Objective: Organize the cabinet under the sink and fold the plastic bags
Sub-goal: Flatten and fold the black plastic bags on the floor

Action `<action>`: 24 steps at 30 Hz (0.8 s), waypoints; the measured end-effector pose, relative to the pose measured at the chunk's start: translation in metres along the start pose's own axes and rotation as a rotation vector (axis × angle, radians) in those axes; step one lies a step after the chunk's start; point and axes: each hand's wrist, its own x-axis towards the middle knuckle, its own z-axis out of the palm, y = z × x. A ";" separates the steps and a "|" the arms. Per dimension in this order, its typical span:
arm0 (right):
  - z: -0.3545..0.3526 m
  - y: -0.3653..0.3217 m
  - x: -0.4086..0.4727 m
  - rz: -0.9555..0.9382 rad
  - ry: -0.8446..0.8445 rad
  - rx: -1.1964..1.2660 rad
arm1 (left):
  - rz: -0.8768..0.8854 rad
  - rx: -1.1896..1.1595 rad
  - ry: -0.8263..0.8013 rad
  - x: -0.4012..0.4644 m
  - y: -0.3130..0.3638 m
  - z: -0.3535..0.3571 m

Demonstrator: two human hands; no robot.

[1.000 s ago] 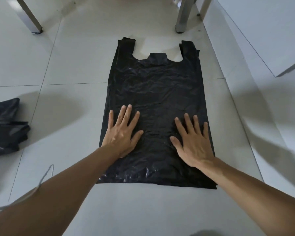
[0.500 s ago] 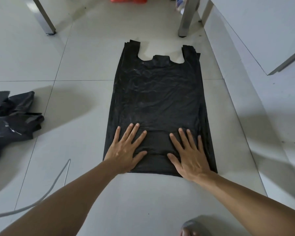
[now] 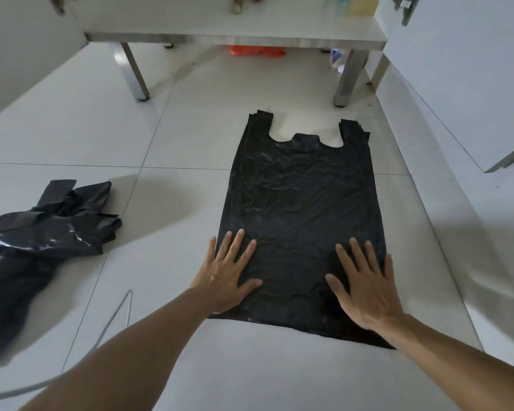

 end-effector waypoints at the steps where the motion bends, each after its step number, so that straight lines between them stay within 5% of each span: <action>1: -0.015 -0.004 0.010 -0.032 0.018 0.008 | -0.004 0.009 -0.018 0.002 -0.007 -0.012; 14: -0.228 -0.172 0.107 -0.388 -0.168 -0.007 | -0.424 -0.009 -0.154 -0.037 -0.159 -0.193; 24: -0.188 -0.310 0.096 -0.548 -0.274 0.137 | -0.674 -0.121 -0.095 -0.126 -0.260 -0.140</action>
